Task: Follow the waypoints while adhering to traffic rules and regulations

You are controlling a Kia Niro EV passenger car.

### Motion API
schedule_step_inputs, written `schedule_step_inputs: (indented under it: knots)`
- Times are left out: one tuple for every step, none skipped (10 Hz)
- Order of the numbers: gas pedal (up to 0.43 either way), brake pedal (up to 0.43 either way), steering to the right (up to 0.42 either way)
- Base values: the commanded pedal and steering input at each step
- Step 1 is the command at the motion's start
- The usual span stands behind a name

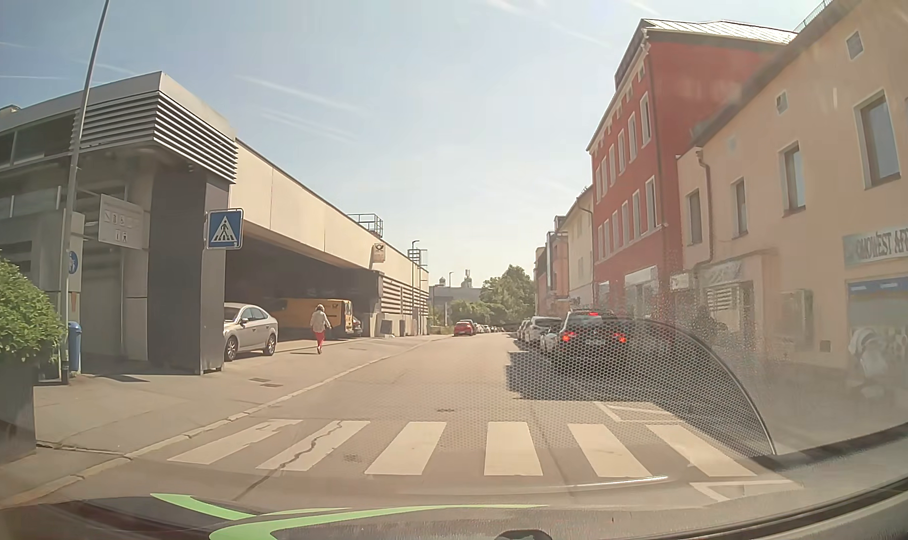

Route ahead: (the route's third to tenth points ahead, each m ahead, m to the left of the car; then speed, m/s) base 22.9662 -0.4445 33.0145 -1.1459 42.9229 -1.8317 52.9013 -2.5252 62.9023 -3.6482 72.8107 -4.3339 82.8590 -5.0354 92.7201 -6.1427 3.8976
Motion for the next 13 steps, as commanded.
schedule_step_inputs:
  knots:
    - [0.319, 0.000, -0.030]
    - [0.319, 0.000, -0.022]
    - [0.319, 0.000, -0.015]
    - [0.319, 0.000, -0.008]
    - [0.319, 0.000, -0.003]
    - [0.319, 0.000, 0.002]
    - [0.319, 0.000, 0.002]
    - [0.319, 0.000, 0.002]
    - [0.319, 0.000, 0.002]
    - [0.319, 0.000, 0.002]
    - [0.319, 0.000, 0.001]
    - [0.311, 0.000, -0.004]
    - [0.299, 0.000, -0.005]
